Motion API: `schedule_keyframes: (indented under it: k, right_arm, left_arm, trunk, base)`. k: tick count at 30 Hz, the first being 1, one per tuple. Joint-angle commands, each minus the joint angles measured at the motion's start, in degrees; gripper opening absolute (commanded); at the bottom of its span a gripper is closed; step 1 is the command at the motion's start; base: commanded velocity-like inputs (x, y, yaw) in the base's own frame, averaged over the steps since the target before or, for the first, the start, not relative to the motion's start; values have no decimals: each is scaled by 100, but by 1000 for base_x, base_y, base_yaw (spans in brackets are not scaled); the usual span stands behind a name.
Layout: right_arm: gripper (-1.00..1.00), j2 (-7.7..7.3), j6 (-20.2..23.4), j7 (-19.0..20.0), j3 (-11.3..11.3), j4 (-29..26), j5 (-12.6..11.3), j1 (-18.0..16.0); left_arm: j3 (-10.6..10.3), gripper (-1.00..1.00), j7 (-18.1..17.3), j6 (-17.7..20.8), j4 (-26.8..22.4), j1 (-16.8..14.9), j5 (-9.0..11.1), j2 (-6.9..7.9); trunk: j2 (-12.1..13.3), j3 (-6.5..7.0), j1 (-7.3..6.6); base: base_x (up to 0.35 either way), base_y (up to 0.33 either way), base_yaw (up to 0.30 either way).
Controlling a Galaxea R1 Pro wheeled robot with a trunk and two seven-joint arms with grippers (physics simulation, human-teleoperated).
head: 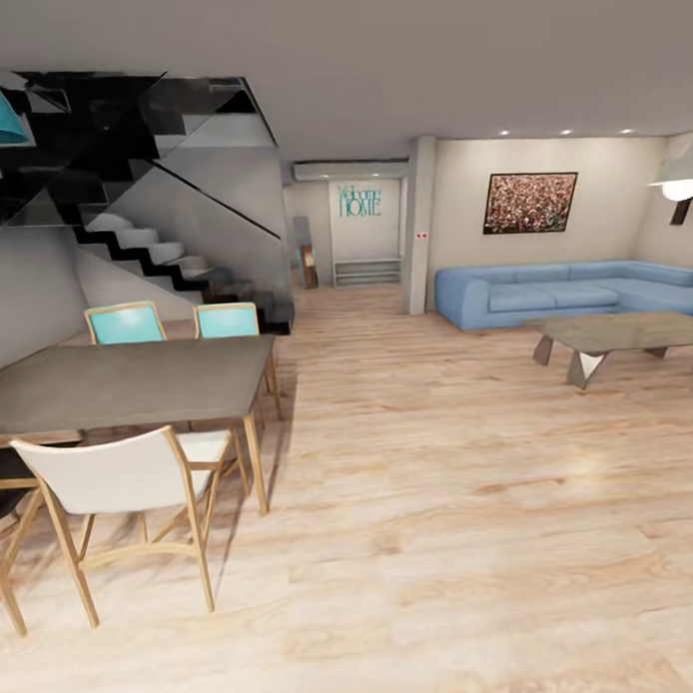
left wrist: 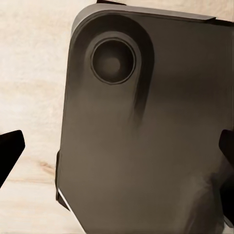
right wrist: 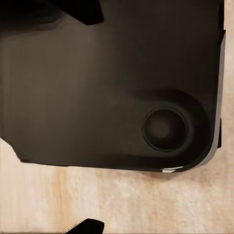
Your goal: In the kitchen, take the popcorn bag from the countertop, put it into the microwave, and heat it until the popcorn is cooked so the cooked popcorn ends up inside the bag.
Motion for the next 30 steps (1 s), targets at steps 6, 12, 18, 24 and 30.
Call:
schedule_keyframes:
  k: [6, 12, 18, 24, 30]
  right_arm:
    - [100, 6, -33, -3, -6, 2, -18, -1]
    - [100, 14, -35, -3, -6, 2, -12, -1]
    - [100, 12, -35, -3, -6, 0, -12, -1]
    - [100, 4, -32, -8, 10, -2, 14, -1]
    - [100, -25, -26, -9, 19, -2, 24, -1]
  left_arm:
    - [-13, 100, 4, -1, -11, 0, 24, -10]
    - [-8, 100, 3, -13, -20, 0, 22, -14]
    - [-3, 100, 3, -13, -20, 0, 26, -8]
    - [20, 100, 10, -182, -12, 0, 36, 0]
    - [44, 100, 10, -356, -4, 0, 44, 12]
  trunk:
    - [-2, -4, 0]
    - [-2, -4, 0]
    - [-2, -4, 0]
    - [-2, -4, 0]
    - [-2, -4, 0]
  base:
    - [0, 0, 300]
    - [0, 0, 300]
    - [0, 0, 300]
    - [0, 0, 300]
    - [0, 0, 300]
